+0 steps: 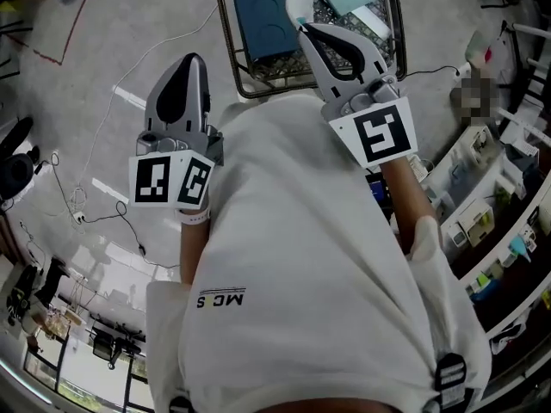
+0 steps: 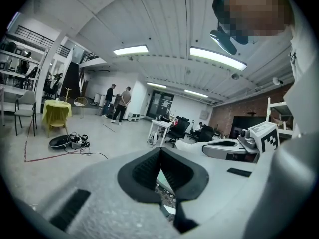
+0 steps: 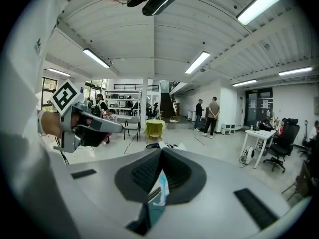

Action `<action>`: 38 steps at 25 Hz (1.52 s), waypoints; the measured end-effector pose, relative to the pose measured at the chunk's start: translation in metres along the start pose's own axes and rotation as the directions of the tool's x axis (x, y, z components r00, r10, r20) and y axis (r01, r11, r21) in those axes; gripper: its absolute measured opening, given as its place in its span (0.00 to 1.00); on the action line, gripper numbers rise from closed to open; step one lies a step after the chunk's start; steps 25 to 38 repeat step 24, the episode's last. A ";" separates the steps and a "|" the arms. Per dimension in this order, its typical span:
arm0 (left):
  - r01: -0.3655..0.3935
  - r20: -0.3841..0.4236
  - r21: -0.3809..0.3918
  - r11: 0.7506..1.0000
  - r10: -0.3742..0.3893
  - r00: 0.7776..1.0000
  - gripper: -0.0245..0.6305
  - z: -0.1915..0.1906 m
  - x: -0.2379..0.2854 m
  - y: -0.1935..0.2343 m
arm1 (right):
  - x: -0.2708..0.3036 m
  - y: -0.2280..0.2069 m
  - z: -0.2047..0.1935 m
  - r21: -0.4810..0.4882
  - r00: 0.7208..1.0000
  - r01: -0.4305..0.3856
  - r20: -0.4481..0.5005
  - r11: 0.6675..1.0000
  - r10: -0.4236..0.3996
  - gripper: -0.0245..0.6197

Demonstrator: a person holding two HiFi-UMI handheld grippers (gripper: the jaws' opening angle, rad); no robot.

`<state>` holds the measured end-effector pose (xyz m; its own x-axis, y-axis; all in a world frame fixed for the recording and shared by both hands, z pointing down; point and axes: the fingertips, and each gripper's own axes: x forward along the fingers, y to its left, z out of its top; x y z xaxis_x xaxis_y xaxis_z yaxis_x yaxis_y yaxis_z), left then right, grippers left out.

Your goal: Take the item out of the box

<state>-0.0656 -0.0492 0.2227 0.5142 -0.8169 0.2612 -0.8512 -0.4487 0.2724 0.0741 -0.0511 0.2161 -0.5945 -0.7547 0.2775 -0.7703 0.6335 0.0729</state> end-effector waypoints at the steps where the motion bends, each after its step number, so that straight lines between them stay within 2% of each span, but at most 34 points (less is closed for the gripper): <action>1: 0.002 0.001 -0.003 1.000 -0.002 1.000 0.07 0.000 0.002 0.000 | 0.001 0.001 -0.001 -0.004 1.000 -0.005 -0.004 1.000 0.005 0.06; 18: 0.026 0.012 -0.003 1.000 -0.026 1.000 0.07 0.007 0.012 -0.010 | 0.002 -0.002 0.003 0.025 1.000 0.017 0.009 1.000 -0.018 0.06; 38: 0.014 0.020 -0.005 1.000 -0.014 1.000 0.07 0.010 0.007 -0.004 | 0.007 0.001 -0.001 0.022 1.000 0.015 0.005 1.000 -0.015 0.06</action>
